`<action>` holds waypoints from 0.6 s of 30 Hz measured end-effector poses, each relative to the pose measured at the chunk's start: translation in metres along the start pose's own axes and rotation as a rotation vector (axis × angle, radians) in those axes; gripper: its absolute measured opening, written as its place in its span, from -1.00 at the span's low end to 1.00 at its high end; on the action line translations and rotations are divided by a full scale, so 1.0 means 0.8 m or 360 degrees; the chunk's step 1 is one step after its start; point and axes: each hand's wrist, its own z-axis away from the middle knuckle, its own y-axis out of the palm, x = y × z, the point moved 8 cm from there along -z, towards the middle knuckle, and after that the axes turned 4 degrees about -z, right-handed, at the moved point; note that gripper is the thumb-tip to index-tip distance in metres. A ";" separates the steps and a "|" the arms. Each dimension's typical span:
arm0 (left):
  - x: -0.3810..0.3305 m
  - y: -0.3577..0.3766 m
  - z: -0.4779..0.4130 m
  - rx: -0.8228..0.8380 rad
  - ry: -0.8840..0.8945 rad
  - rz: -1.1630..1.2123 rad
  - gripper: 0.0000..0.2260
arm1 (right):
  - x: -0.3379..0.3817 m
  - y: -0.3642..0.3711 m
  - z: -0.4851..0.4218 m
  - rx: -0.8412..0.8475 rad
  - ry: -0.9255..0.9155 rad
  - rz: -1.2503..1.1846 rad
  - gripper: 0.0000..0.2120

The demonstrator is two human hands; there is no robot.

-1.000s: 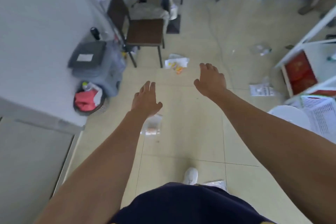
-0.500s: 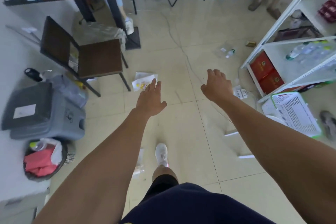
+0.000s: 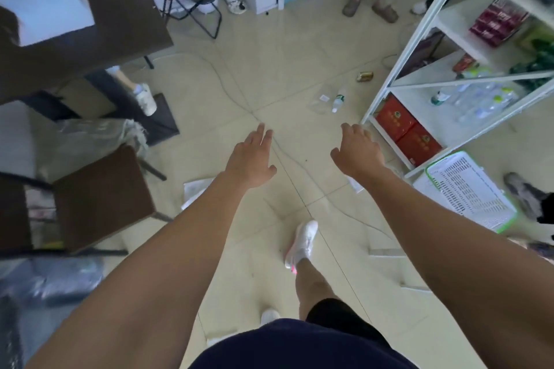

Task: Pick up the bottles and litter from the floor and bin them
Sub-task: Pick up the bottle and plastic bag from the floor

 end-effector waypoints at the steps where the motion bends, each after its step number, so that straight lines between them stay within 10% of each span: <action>1: 0.003 -0.003 -0.036 0.0015 0.0023 -0.0022 -0.19 | -0.004 -0.003 -0.034 0.0001 0.0012 -0.0011 -0.45; 18: 0.054 -0.149 -0.581 0.0144 0.0223 -0.0080 -0.19 | -0.023 -0.152 -0.548 0.0030 0.0206 -0.0063 -0.35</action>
